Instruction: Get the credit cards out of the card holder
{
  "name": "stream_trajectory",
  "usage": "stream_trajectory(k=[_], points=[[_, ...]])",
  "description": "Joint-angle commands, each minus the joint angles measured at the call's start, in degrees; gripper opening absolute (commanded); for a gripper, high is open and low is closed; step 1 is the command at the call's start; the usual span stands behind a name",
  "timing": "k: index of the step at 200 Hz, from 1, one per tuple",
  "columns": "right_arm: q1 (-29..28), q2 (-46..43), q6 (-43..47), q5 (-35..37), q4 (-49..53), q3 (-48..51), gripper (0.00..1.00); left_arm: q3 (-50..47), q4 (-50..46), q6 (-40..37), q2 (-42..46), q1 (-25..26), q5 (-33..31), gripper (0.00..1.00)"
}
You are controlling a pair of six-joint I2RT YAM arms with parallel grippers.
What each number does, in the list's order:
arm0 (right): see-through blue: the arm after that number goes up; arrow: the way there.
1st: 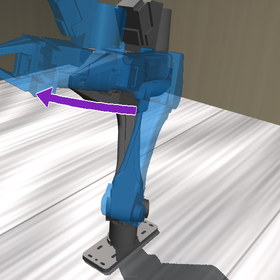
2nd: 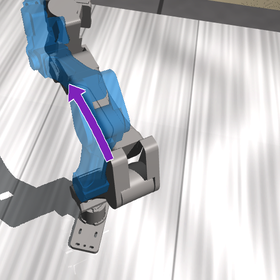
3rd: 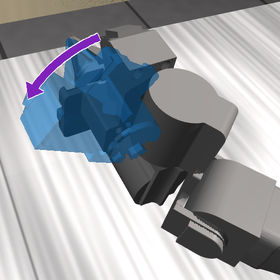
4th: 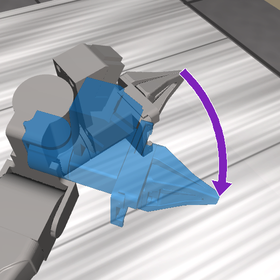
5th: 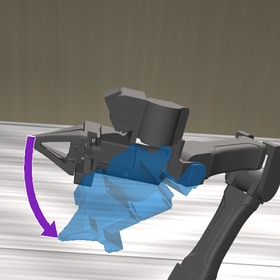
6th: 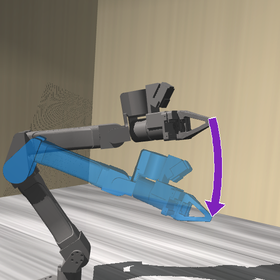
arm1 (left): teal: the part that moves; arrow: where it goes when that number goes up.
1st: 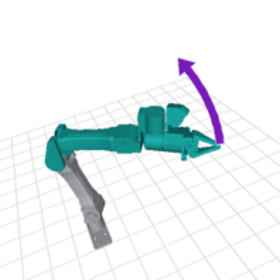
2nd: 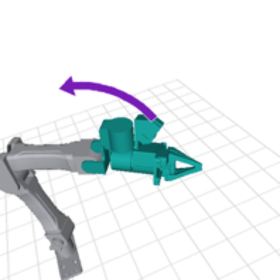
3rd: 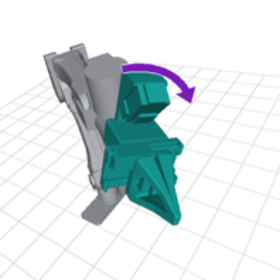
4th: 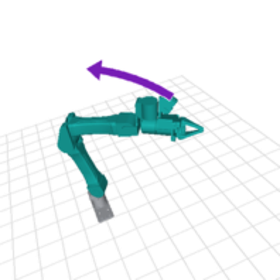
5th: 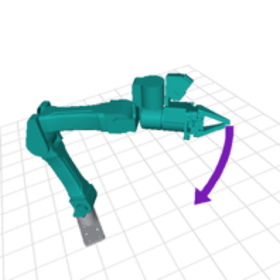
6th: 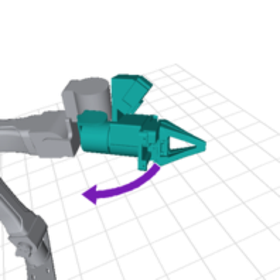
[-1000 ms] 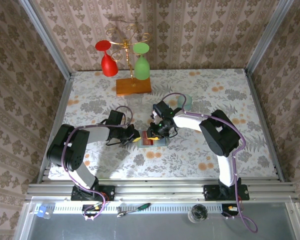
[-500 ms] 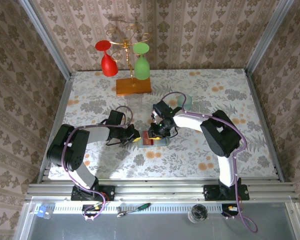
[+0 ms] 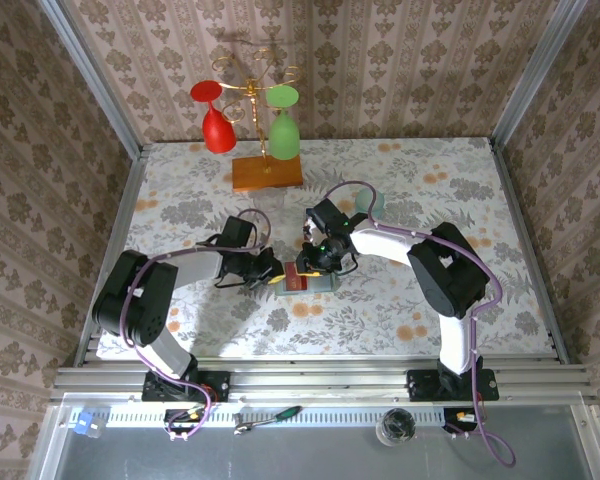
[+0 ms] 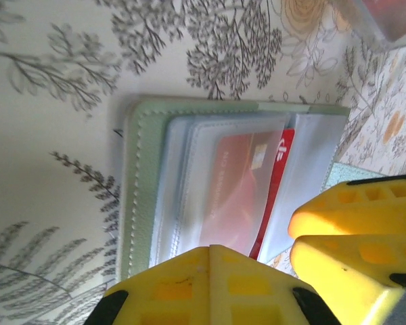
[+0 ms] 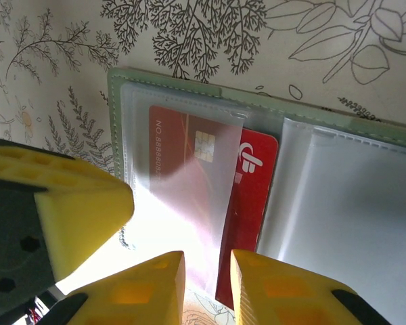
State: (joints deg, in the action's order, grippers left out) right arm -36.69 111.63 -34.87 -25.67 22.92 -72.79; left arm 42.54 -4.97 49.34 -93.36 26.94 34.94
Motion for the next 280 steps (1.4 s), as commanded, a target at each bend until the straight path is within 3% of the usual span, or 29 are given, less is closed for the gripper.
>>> stream_trajectory(k=[1, 280], points=[[0.2, -1.86, -0.64, 1.21, -0.07, 0.82, 0.25, 1.74, -3.24, -1.92, -0.46, 0.9, -1.01, 0.0], [1.18, 1.81, -1.87, -1.84, -3.19, 2.57, 0.27, 2.1, -6.05, -2.83, -2.62, 1.01, -3.18, 0.0]])
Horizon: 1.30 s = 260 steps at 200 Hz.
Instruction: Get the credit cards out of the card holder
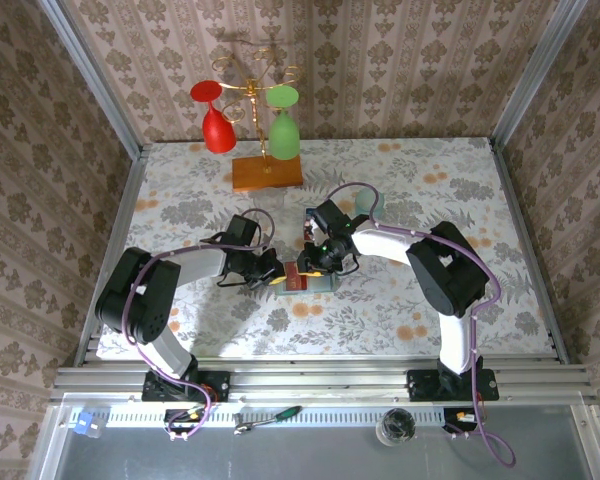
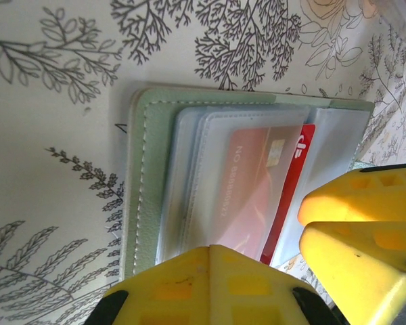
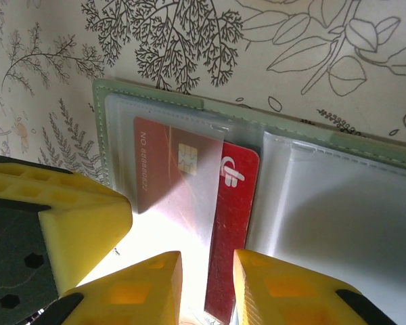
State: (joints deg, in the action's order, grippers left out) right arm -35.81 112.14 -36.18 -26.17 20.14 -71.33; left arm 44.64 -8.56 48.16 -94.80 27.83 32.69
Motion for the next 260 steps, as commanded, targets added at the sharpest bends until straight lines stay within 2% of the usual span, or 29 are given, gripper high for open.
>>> stream_trajectory(k=[1, 98, 175, 260], points=[[0.3, 1.27, -0.56, -1.34, -0.39, 1.1, 0.27, -0.04, -2.49, -1.66, -1.17, 0.12, -0.94, 0.0], [0.56, 3.26, -1.24, -3.48, -1.29, 1.01, 0.26, -0.28, -2.99, -1.81, -1.57, -0.02, -1.05, 0.0], [1.18, 2.13, -4.88, -8.1, -7.72, 3.34, 0.22, -0.46, -3.26, -1.84, -1.88, 0.01, -0.99, 0.0], [1.7, -0.6, -5.17, -7.54, -8.13, 4.49, 0.16, -0.35, -3.47, -1.93, -1.88, -0.02, -1.06, 0.0]])
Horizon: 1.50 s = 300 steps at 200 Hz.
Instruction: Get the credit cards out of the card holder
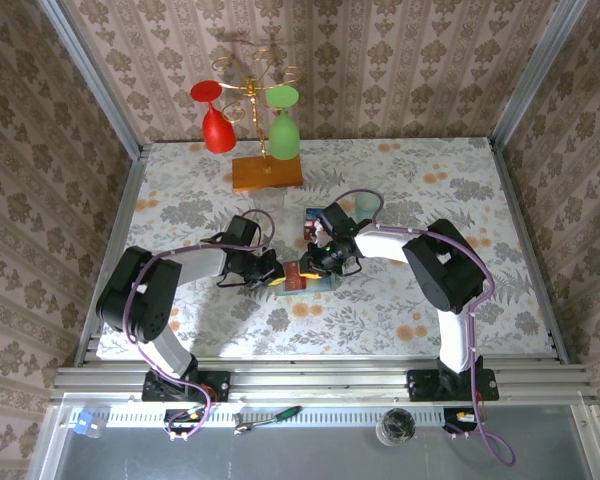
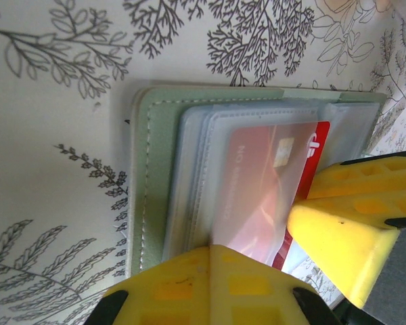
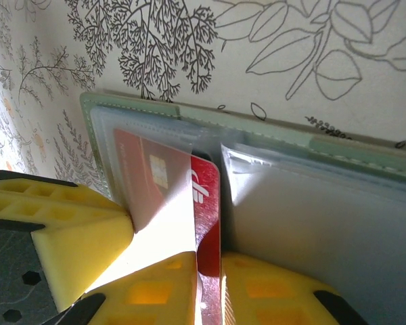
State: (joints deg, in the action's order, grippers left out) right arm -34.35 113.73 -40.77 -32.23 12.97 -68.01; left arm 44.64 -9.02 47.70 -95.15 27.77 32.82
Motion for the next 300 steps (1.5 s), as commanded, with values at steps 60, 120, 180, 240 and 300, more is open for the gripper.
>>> stream_trajectory(k=[60, 120, 180, 240, 300], points=[[0.64, -3.25, -0.53, -0.91, -0.9, 1.99, 0.11, -0.17, -3.3, -1.65, -1.62, 0.01, -1.44, 0.0], [1.52, -4.37, 0.16, -0.6, -0.43, 3.01, 0.06, -0.03, -3.44, -1.65, -1.86, 0.09, -1.45, 0.0], [3.38, -6.23, 1.87, 0.29, 1.6, 4.77, 0.06, 0.78, -3.15, -1.54, -2.6, 0.44, -1.36, 0.0], [5.33, -9.56, 4.17, 1.75, 4.54, 6.03, 0.05, 2.01, -3.13, -1.12, -3.14, 1.15, -1.44, 0.0], [6.39, -13.97, 6.69, 3.0, 7.84, 6.27, 0.04, 4.19, -4.24, -1.11, -3.03, 1.59, -1.84, 0.0]])
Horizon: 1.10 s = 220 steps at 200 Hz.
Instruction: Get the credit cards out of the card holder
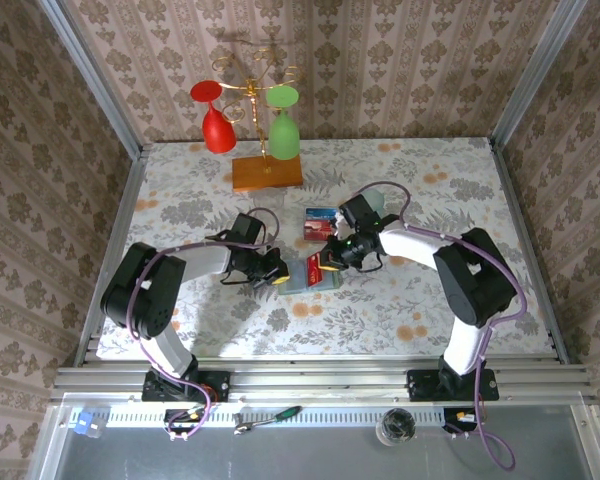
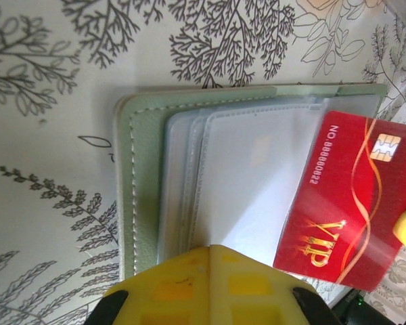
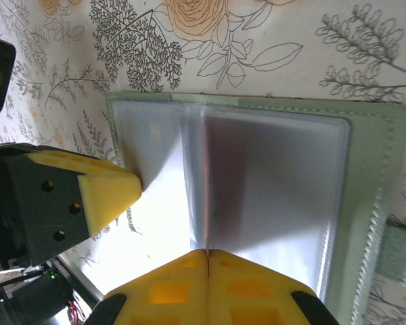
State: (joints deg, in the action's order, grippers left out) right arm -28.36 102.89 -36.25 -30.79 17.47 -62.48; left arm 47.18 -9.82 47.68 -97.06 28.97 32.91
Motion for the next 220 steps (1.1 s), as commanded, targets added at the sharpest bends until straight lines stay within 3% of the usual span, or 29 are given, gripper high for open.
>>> stream_trajectory(k=[1, 59, 130, 174, 220], points=[[0.41, -3.13, 2.2, 1.58, 3.35, 0.72, 0.04, 1.71, -3.48, -1.14, -1.12, 0.38, -1.95, 0.0], [1.44, -4.5, 10.8, 3.71, 9.16, -2.56, 0.01, 6.36, -6.68, -2.16, -1.67, 0.04, -2.16, 0.0], [1.64, -1.75, 38.67, 15.67, 28.13, -16.07, 0.0, 7.77, -7.89, -2.25, -0.72, -1.43, -3.26, 0.0], [1.65, 0.84, 58.12, 14.61, 35.09, -21.94, 0.0, 10.42, -8.78, -2.73, -0.38, -2.47, -3.73, 0.0], [1.63, 3.55, 73.02, 23.09, 39.22, -28.89, 0.0, 12.23, -9.68, -3.38, -1.1, -4.76, -3.22, 0.0]])
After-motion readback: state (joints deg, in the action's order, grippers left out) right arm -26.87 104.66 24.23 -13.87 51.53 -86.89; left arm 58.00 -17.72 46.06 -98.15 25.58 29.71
